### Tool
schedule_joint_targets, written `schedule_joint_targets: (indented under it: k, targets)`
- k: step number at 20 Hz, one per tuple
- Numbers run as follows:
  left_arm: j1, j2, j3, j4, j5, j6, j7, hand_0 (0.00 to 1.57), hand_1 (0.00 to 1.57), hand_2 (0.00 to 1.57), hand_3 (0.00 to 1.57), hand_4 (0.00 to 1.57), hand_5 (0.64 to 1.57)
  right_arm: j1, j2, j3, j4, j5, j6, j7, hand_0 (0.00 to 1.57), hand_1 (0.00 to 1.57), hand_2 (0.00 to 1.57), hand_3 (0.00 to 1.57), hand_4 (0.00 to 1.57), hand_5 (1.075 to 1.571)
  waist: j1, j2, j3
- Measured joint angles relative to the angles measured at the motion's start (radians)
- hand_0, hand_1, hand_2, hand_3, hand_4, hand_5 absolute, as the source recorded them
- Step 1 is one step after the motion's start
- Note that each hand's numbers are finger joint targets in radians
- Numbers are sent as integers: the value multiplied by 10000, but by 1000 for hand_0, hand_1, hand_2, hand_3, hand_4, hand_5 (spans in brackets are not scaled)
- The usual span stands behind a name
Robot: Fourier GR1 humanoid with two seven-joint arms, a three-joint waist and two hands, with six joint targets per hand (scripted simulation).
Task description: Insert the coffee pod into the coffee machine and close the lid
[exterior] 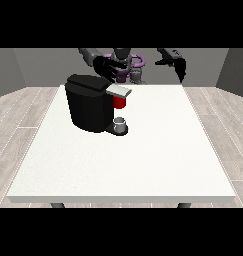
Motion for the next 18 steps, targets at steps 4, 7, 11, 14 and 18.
schedule_joint_targets:
  k: [4,7,11,14,18]
  targets:
    - [137,-177,-264,-51,-226,142,-445,0,0,0,0,185,1571,-308,103,43,127,169,-46,132,0,0,0,0,73,1571,20,-39,0]
    - [134,-183,-278,-96,-171,156,-531,0,0,0,0,205,1571,-268,251,78,113,193,0,-9,0,0,0,0,30,1571,-75,-152,0]
    - [219,-299,-380,32,-154,130,-839,0,0,0,0,192,1571,-175,647,283,-127,71,107,-221,0,0,0,0,259,1571,-192,-323,1]
    - [410,-383,-368,157,-157,245,-836,0,0,0,0,192,1571,562,871,756,-506,-318,342,-555,0,0,0,0,269,1571,-448,-763,-1]
    - [722,-408,-292,377,-129,312,-886,0,0,0,0,192,1571,1991,1022,1403,-1135,-1229,49,-945,0,0,0,0,157,1571,-786,-1332,1]
